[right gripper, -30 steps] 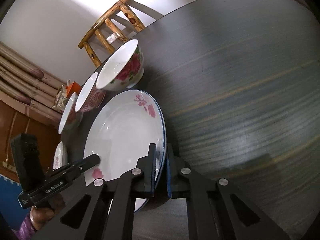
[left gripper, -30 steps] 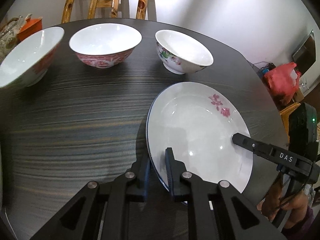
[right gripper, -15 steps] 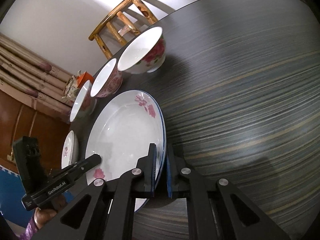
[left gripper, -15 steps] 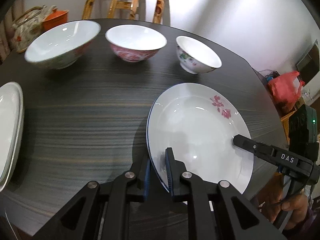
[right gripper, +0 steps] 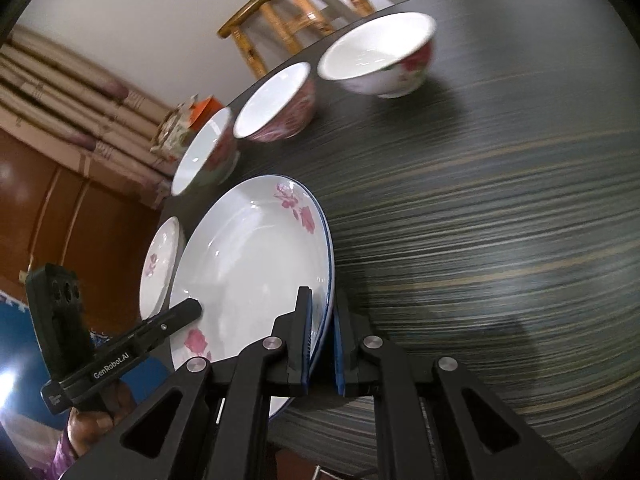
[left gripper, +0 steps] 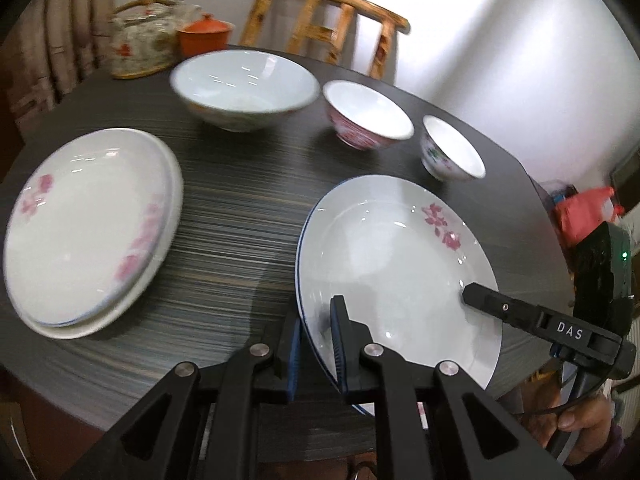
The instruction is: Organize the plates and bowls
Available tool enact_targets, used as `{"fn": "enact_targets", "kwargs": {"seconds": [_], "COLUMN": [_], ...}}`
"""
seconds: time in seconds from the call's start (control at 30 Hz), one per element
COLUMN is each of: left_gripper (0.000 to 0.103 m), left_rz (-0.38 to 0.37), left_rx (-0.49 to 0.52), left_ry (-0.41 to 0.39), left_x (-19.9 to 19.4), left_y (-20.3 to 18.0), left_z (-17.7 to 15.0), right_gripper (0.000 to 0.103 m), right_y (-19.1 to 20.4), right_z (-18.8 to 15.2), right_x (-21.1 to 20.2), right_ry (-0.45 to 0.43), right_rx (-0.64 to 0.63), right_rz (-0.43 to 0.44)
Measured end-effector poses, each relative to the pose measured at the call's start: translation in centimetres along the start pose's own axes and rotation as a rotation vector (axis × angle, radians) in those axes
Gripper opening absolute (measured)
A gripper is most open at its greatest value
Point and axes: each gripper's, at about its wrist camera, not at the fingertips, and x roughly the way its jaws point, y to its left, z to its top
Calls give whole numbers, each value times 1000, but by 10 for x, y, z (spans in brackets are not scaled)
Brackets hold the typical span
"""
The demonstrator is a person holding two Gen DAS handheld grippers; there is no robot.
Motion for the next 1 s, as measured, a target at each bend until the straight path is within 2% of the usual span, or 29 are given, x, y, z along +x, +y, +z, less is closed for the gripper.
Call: {"fn": "enact_targets", "kwargs": {"seconds": [0.43, 0.63, 1.0], "left_gripper": [13, 13, 13], "left_rz": [72, 88, 116], "left_rx": [-146, -199, -273], "left_ry": [-99, -117, -145], "left_x": [-57, -71, -79], "left_y": [78, 112, 156], "left_z": [7, 4, 7], "right_gripper": [11, 11, 11], "right_y": [90, 125, 167], "right_z": [10, 10, 19], "right_x": [44, 63, 96], "right_ry": [85, 116, 169], "right_rx": [-113, -163, -231], "right_rz": [69, 80, 66]}}
